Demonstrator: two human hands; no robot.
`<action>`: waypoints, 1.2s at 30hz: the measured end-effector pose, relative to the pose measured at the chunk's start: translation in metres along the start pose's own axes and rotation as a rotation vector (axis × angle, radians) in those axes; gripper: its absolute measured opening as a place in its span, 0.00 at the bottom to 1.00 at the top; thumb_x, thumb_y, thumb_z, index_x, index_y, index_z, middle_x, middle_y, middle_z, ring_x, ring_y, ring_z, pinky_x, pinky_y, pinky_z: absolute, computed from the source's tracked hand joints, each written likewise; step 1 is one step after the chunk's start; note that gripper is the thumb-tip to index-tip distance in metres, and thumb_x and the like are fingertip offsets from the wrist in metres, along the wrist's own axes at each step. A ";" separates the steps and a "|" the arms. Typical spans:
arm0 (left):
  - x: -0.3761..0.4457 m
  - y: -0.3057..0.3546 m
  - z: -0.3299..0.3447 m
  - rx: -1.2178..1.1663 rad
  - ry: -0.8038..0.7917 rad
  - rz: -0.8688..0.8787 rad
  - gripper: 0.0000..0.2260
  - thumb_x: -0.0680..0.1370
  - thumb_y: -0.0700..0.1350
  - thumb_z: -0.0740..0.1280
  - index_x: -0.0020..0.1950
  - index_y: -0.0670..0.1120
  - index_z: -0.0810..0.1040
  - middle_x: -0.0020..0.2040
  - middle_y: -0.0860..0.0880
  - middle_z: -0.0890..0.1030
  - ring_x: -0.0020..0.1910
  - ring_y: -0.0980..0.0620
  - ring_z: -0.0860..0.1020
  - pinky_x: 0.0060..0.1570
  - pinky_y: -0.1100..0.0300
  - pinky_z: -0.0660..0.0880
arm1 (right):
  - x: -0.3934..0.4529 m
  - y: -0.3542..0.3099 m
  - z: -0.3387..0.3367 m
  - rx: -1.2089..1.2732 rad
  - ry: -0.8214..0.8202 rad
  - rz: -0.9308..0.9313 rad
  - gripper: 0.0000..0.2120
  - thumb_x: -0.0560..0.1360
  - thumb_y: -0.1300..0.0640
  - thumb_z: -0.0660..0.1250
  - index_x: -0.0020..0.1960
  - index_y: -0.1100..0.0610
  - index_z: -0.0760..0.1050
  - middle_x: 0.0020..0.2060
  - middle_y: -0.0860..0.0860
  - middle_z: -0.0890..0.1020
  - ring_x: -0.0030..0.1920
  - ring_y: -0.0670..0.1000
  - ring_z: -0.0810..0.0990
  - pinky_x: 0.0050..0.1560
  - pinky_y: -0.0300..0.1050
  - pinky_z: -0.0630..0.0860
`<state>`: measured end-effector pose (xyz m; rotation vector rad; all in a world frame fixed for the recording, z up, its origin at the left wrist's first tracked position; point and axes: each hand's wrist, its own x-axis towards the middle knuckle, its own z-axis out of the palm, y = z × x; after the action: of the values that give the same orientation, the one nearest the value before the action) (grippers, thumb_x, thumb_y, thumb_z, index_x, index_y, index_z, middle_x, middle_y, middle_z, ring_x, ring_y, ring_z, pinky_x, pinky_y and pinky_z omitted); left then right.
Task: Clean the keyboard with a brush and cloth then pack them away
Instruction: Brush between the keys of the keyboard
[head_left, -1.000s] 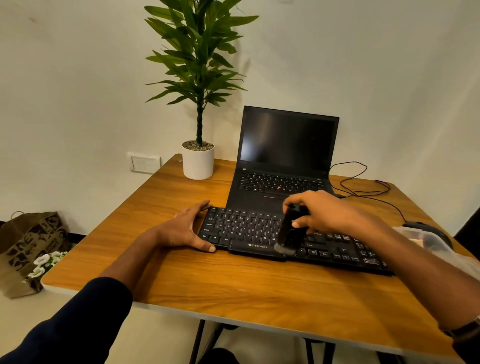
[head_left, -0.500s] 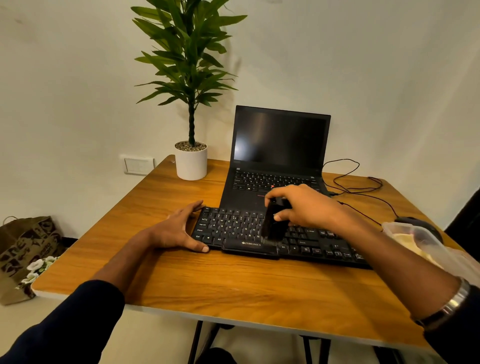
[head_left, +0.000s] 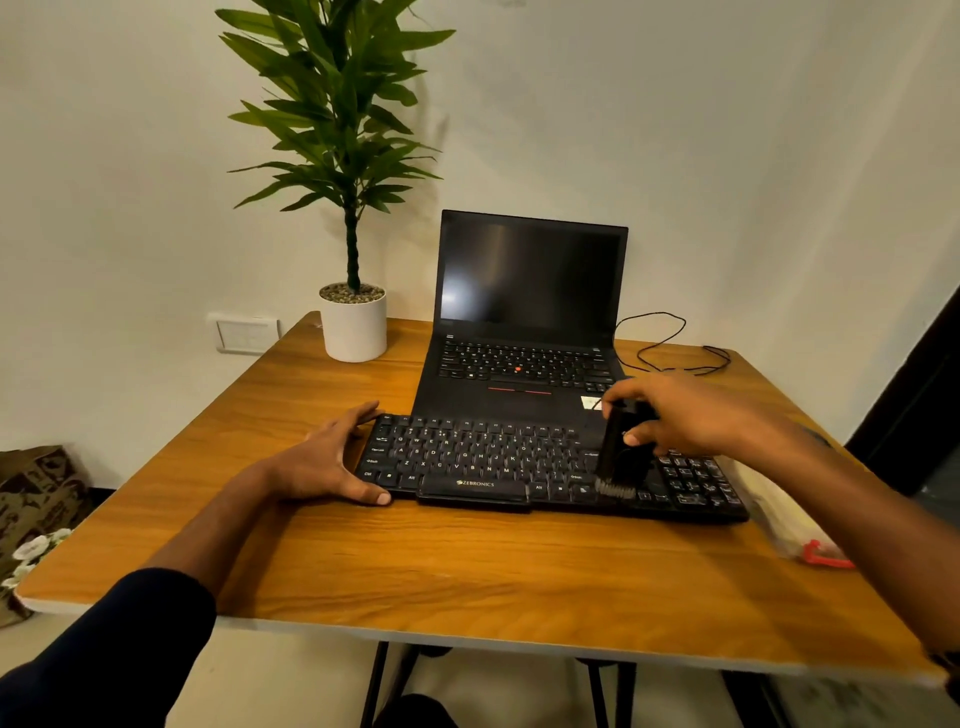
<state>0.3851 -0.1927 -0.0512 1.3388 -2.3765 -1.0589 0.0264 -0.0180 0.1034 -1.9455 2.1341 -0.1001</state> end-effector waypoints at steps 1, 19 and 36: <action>0.000 0.000 0.000 -0.002 -0.001 0.003 0.61 0.53 0.69 0.80 0.77 0.66 0.45 0.75 0.49 0.59 0.72 0.44 0.63 0.69 0.39 0.68 | 0.001 -0.001 -0.001 -0.006 0.003 -0.005 0.13 0.74 0.62 0.68 0.55 0.48 0.76 0.52 0.49 0.78 0.45 0.49 0.79 0.48 0.51 0.80; 0.003 -0.004 0.000 -0.001 0.004 0.023 0.59 0.54 0.68 0.80 0.75 0.69 0.46 0.76 0.50 0.60 0.72 0.46 0.63 0.69 0.40 0.67 | 0.007 -0.008 0.016 0.124 0.035 -0.042 0.12 0.75 0.63 0.67 0.53 0.47 0.74 0.51 0.49 0.77 0.40 0.45 0.77 0.32 0.34 0.73; 0.001 -0.001 0.001 -0.013 0.003 0.006 0.60 0.54 0.68 0.80 0.77 0.67 0.46 0.75 0.49 0.59 0.72 0.45 0.62 0.69 0.40 0.67 | 0.048 -0.045 0.020 0.067 0.154 -0.148 0.15 0.74 0.60 0.69 0.57 0.46 0.75 0.58 0.51 0.77 0.55 0.52 0.76 0.45 0.43 0.71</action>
<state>0.3848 -0.1932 -0.0525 1.3273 -2.3653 -1.0685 0.0713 -0.0678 0.0872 -2.1159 2.0462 -0.3550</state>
